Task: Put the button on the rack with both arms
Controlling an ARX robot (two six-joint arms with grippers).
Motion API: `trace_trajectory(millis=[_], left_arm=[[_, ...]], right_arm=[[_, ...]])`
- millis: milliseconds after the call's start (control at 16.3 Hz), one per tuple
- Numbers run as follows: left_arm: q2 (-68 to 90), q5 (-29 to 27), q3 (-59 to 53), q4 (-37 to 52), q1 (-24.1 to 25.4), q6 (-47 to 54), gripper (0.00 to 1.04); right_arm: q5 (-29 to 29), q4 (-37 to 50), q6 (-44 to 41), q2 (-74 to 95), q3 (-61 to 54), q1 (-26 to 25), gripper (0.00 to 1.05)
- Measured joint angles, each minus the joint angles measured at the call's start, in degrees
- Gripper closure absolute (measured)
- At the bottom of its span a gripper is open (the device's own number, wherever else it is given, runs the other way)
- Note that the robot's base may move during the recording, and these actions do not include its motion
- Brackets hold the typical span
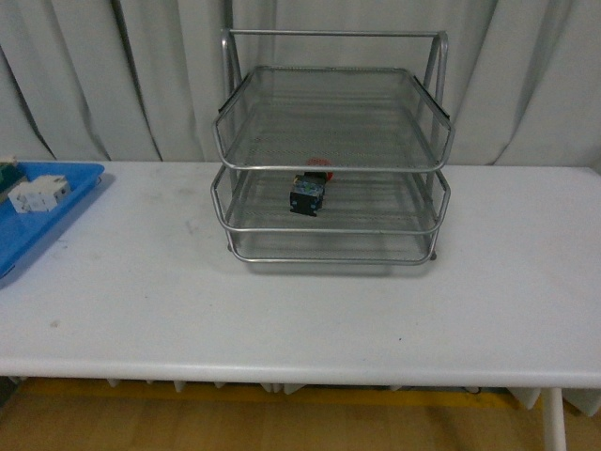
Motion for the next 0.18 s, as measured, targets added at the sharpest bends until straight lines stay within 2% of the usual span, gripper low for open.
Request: trace_trajectory(millis=[184], left_arm=[[0.0, 0.0, 0.0, 0.0, 0.0, 0.0, 0.07]], right_arm=[[0.0, 0.0, 0.0, 0.0, 0.0, 0.0, 0.06]])
